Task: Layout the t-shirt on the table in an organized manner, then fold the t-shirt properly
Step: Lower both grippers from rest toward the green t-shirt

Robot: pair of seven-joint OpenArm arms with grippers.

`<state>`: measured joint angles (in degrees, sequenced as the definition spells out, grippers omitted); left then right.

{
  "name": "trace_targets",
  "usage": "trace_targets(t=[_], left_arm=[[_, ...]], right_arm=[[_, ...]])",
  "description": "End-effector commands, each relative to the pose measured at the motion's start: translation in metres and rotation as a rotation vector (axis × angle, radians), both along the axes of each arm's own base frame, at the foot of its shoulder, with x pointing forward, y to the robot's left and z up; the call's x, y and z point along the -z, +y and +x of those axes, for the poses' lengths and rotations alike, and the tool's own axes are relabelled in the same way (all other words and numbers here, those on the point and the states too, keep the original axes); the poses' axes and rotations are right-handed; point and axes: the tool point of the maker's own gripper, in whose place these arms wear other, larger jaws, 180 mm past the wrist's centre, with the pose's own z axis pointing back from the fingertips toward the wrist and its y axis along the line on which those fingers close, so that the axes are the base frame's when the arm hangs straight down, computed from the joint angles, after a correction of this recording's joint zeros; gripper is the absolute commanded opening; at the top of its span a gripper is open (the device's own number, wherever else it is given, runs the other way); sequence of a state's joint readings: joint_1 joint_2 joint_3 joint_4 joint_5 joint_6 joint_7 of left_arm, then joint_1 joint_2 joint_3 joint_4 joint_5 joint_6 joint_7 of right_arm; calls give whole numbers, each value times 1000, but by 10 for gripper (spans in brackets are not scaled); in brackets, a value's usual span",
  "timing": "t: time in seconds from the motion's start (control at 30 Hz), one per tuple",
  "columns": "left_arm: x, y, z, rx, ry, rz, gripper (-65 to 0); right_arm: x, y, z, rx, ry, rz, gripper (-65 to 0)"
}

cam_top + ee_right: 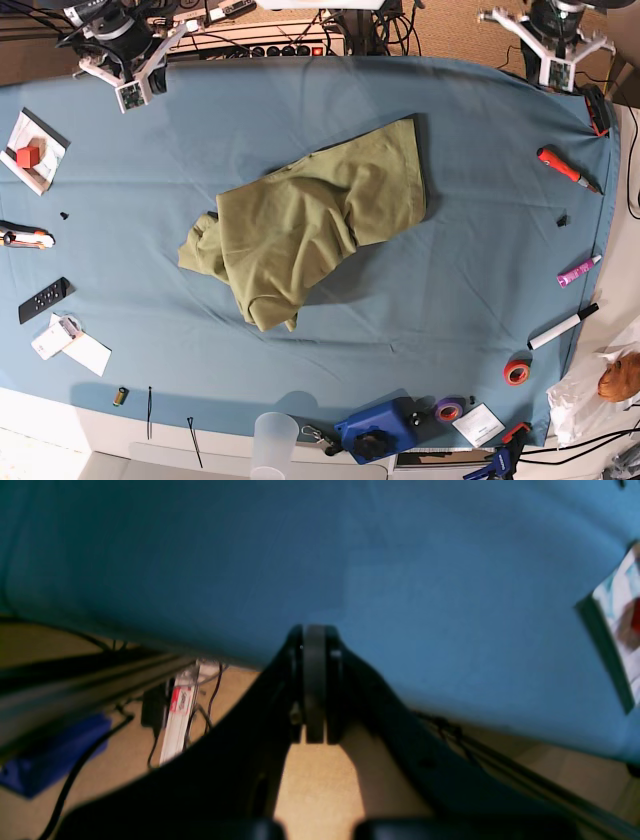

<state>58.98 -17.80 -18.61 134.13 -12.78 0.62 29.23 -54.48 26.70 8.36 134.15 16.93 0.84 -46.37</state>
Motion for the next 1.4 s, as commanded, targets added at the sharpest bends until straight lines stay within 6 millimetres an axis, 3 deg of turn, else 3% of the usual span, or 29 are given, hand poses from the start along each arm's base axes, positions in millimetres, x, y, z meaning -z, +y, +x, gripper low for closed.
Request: trace_targets(t=[0.0, 0.23, 0.43, 0.83, 0.93, 1.03, 1.3, 1.37], left_arm=[[-8, 0, 6, 11, -34, 6, -650], [-34, -6, 50, 37, -222, -4, -650], [-17, 1, 74, 49, -255, -12, -650], [-32, -43, 112, 199, -359, -175, -634], [-36, -55, 118, 226, -377, -201, -536], [-37, -64, 122, 256, -388, -185, -479], [-40, -73, 126, 280, -408, -183, -477], [-40, -73, 126, 280, -407, -183, -477]], right_arm=[[-10, 1, 10, -13, -57, -4, -650], [-30, 3, 46, -20, -189, 1, -650], [-53, -3, 77, -34, -323, -59, -650], [-99, -1, 123, -46, -547, -64, -650], [-85, -18, 133, -9, -526, -90, -650], [-83, -30, 136, -1, -531, -177, -650], [-89, -32, 140, 62, -571, -222, -650], [-88, -32, 139, 74, -573, -232, -580]])
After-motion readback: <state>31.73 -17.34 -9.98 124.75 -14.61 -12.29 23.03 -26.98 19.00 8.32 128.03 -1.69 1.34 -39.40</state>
